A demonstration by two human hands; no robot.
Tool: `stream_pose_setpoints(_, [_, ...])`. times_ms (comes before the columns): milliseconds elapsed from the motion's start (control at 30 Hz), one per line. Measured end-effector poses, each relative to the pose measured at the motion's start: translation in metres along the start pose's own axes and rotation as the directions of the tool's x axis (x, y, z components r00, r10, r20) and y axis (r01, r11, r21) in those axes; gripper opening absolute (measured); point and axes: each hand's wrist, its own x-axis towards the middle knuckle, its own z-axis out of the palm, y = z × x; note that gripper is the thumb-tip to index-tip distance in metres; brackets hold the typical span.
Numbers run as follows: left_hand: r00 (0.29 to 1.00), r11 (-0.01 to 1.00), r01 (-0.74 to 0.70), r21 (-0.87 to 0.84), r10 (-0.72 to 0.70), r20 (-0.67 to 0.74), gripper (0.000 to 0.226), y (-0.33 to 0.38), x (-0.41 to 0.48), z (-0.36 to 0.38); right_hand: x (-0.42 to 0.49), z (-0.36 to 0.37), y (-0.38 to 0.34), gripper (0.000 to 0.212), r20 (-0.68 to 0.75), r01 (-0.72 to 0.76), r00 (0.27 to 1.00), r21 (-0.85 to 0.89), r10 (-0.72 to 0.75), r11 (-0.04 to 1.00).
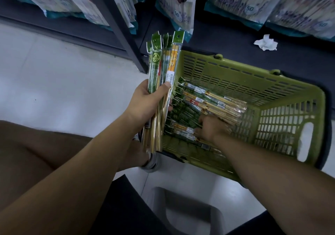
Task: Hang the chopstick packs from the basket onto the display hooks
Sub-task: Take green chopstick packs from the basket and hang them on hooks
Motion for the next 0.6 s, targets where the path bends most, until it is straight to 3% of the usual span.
stream_pose_setpoints(167, [1.000,1.000,0.015,-0.020,-0.015,-0.018,0.032,0.001,0.002,0.001,0.000,0.001,-0.001,0.021,-0.036,-0.003,0.999,0.046,0.005,0.999])
stream_pose_setpoints(367, [1.000,0.999,0.024,-0.040,-0.025,-0.015,0.027,0.001,0.003,0.000,-0.002,0.008,-0.004,0.032,-0.072,0.026,0.997,0.082,-0.020,0.996])
stream_pose_setpoints(467, [1.000,0.998,0.022,-0.051,-0.023,-0.013,0.026,0.000,0.003,0.000,0.000,0.012,-0.004,0.027,-0.049,0.019,0.999,0.104,-0.014,0.994])
stream_pose_setpoints(600, [1.000,0.998,0.008,-0.054,-0.009,-0.012,0.025,-0.001,0.005,0.000,-0.003,0.003,-0.002,0.023,-0.177,0.024,0.984,0.218,0.015,0.976])
